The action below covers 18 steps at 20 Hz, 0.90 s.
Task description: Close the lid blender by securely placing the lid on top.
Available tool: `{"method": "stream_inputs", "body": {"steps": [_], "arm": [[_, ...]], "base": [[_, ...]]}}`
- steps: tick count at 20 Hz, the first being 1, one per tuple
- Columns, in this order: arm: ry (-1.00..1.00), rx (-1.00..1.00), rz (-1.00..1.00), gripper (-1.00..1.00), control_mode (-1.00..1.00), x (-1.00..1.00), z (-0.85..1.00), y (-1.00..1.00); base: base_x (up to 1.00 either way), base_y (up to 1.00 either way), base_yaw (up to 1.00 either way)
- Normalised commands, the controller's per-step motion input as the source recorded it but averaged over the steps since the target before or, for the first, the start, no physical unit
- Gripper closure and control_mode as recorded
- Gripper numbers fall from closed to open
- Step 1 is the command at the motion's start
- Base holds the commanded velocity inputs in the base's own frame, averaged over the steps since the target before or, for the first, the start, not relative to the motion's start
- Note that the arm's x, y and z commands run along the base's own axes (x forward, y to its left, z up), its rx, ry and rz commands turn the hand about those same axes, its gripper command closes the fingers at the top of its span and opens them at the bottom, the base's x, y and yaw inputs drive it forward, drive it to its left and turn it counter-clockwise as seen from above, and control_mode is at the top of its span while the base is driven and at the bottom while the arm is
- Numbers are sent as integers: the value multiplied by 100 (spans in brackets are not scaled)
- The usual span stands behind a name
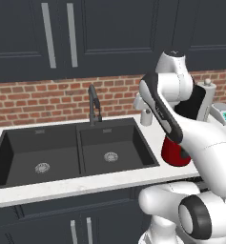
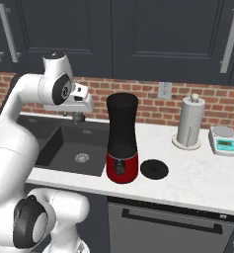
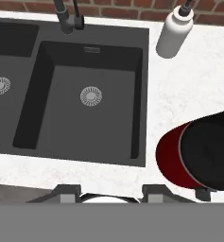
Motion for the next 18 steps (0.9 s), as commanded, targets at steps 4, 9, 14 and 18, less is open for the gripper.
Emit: {"method": "stream_inputs", "body": {"steps": [4,9,14,18], "arm": [[-1,0,0,-100,-100,-23,0,0],[-21,0,0,-100,-100,-93,0,-1],[-30,5,0,-100,-100,-100,0,-23],[-20,8,0,-100,-100,-100,0,-57]], "base": [[0,0,0],[0,0,0],[0,0,0],[0,0,0]]}}
